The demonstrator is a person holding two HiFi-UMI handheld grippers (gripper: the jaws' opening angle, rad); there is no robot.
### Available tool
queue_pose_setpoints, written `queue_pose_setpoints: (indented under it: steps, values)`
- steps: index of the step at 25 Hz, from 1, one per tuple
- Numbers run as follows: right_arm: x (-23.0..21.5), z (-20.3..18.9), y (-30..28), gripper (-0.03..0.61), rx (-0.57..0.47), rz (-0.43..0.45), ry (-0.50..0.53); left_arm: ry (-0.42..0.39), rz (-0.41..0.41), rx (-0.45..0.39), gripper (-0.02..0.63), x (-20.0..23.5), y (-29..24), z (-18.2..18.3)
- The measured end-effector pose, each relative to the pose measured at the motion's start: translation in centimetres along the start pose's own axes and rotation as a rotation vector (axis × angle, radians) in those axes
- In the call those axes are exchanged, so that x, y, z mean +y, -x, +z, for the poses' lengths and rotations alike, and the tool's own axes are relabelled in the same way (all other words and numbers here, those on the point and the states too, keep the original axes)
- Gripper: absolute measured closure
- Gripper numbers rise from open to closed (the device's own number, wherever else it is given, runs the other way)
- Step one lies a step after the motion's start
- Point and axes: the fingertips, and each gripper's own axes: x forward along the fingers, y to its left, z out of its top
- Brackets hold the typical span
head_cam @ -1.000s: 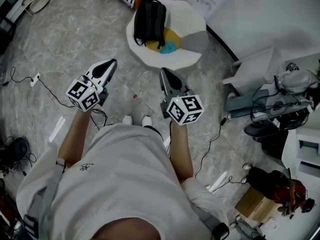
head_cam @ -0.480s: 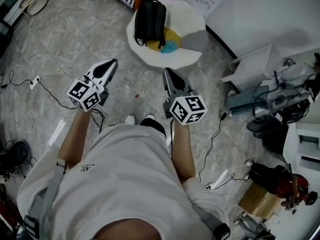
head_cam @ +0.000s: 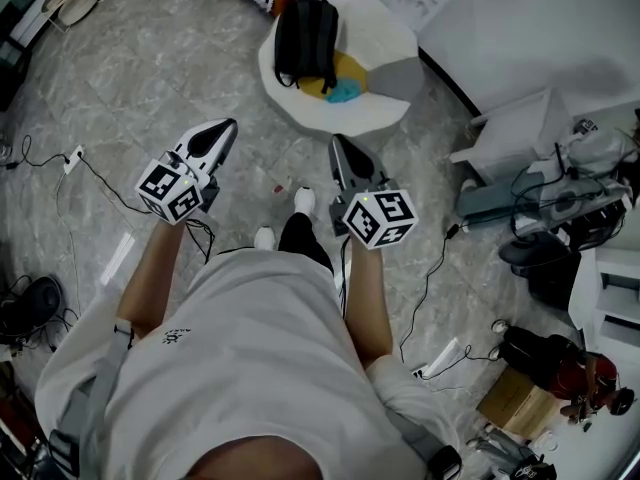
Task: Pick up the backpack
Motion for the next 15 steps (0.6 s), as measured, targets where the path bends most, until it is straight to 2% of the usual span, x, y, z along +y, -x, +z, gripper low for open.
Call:
queue_pose_setpoints:
  steps: [7,15]
  values:
    - [-2.5,-0.1,-0.9,0.571,0.000,0.019,-0.023,-0.011,0.031,0.011,0.611,0.6,-1.8,-0.3]
    - [-5.9,1.6,-3.5,0.571,0.007,0.050,-0.026,-0.011,0.061,0.020,0.611,2.2,-5.3,0.2]
